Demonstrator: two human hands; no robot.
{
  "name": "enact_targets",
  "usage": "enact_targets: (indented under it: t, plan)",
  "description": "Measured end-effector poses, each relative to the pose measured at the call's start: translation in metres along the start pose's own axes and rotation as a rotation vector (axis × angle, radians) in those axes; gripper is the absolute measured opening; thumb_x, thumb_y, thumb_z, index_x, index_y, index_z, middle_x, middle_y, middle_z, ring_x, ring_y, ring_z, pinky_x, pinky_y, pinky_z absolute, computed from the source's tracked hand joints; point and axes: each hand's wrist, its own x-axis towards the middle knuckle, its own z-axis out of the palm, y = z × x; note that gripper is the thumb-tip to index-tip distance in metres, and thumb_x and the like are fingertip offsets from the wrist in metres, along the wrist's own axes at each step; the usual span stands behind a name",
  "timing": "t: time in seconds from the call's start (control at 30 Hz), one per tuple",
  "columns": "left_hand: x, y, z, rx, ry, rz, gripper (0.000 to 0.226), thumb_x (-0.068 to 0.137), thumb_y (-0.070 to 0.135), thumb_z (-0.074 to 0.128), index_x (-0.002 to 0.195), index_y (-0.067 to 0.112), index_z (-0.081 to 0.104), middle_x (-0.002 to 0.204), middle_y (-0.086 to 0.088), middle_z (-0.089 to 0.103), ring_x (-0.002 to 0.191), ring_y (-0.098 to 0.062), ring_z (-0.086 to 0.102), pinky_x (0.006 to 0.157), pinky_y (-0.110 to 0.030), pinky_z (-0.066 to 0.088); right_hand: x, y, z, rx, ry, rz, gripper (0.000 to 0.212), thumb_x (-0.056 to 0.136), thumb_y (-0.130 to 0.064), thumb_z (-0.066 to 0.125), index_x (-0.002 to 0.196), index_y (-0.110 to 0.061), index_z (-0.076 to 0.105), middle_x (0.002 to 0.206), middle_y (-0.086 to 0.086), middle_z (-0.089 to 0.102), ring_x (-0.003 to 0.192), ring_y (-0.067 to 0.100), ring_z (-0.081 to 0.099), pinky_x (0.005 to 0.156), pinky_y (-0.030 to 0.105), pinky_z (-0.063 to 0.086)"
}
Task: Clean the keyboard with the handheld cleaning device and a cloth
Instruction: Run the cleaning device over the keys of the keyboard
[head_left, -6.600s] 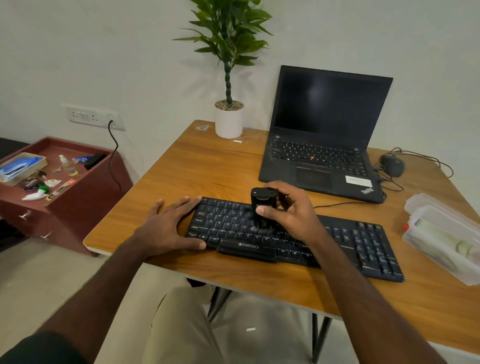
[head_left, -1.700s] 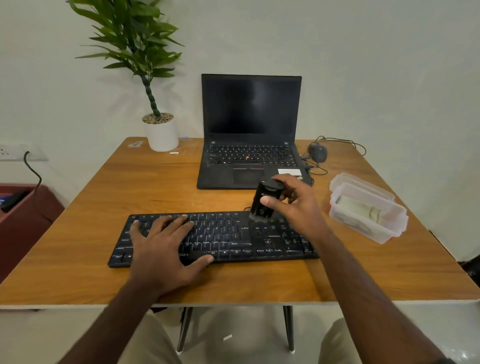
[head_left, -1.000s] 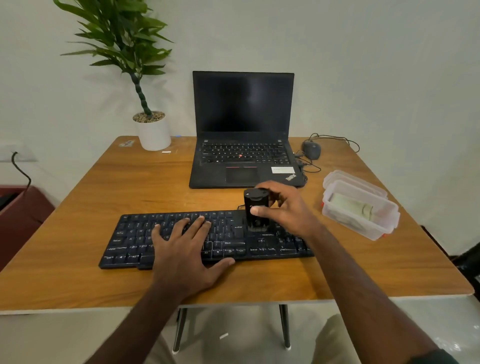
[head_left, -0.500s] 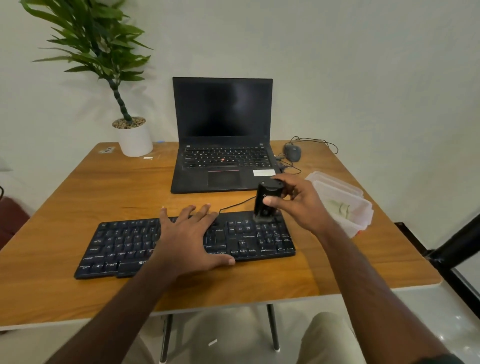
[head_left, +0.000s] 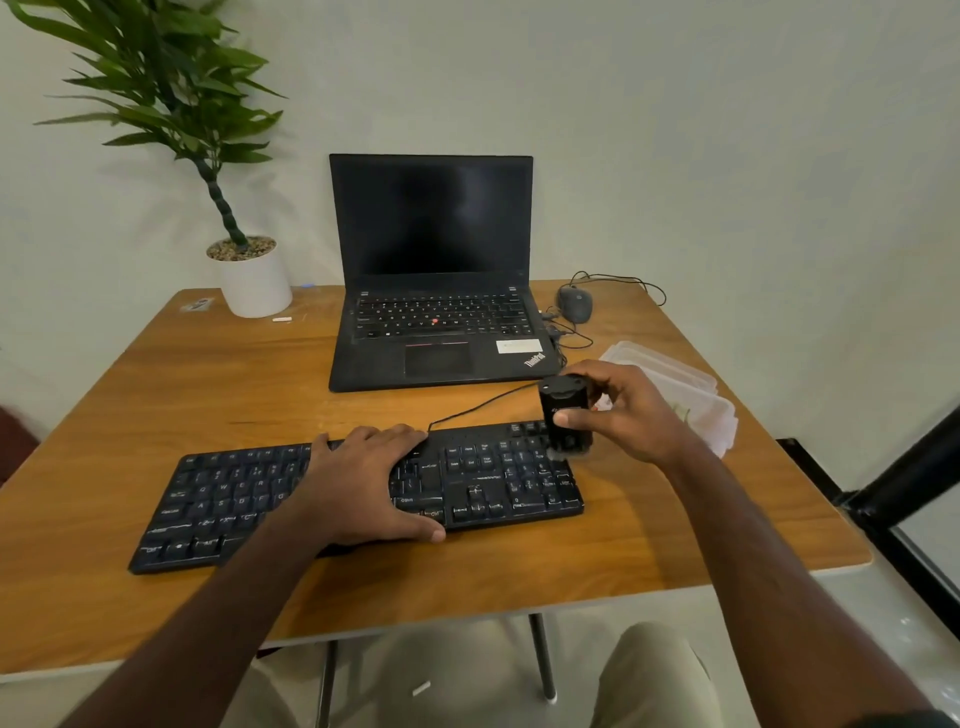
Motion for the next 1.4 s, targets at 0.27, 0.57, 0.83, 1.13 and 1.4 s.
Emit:
enact_targets:
  t: [0.27, 0.57, 0.83, 1.13, 1.4]
  plan:
    - [0.000, -0.001, -0.001, -0.016, -0.009, 0.016, 0.135, 0.040, 0.105, 0.038, 0.156, 0.042, 0.012, 0.164, 0.017, 0.019, 0.148, -0.014, 0.021, 0.118, -0.066, 0.008, -0.002, 0.005, 0.023, 0.074, 0.014, -0.007, 0.034, 0.079, -0.033, 0.079, 0.106, -0.014, 0.072, 0.095, 0.001, 0.071, 0.087, 0.028, 0.062, 0.076, 0.031, 0.048]
    - [-0.001, -0.002, -0.001, -0.022, 0.000, 0.022, 0.130, 0.046, 0.102, 0.048, 0.156, 0.042, 0.014, 0.164, 0.017, 0.018, 0.150, -0.013, 0.018, 0.119, -0.065, 0.008, 0.005, -0.013, 0.059, 0.169, 0.000, 0.004, 0.035, 0.080, -0.027, 0.081, 0.109, -0.011, 0.070, 0.101, 0.007, 0.070, 0.095, 0.037, 0.064, 0.085, 0.053, 0.052]
    - [-0.002, -0.006, 0.000, -0.025, 0.021, 0.037, 0.128, 0.048, 0.102, 0.051, 0.156, 0.044, 0.015, 0.163, 0.020, 0.020, 0.149, -0.011, 0.020, 0.118, -0.064, 0.011, -0.001, -0.005, 0.028, 0.086, -0.076, 0.015, 0.038, 0.079, -0.032, 0.081, 0.112, -0.016, 0.073, 0.100, 0.006, 0.074, 0.090, 0.038, 0.064, 0.079, 0.054, 0.051]
    - [-0.002, -0.006, 0.002, -0.030, 0.023, 0.040, 0.127, 0.048, 0.101, 0.052, 0.155, 0.044, 0.015, 0.163, 0.019, 0.020, 0.149, -0.011, 0.020, 0.118, -0.065, 0.011, 0.000, -0.008, 0.011, 0.157, -0.005, 0.006, 0.036, 0.077, -0.028, 0.081, 0.104, -0.006, 0.071, 0.094, 0.011, 0.071, 0.088, 0.035, 0.063, 0.078, 0.044, 0.050]
    - [-0.003, -0.006, 0.000, -0.040, 0.030, 0.042, 0.127, 0.048, 0.101, 0.053, 0.156, 0.043, 0.017, 0.163, 0.019, 0.021, 0.149, -0.011, 0.022, 0.118, -0.065, 0.012, 0.004, -0.011, 0.053, 0.169, -0.097, 0.044, 0.041, 0.079, -0.032, 0.080, 0.113, -0.012, 0.071, 0.102, 0.006, 0.072, 0.093, 0.030, 0.066, 0.080, 0.040, 0.053]
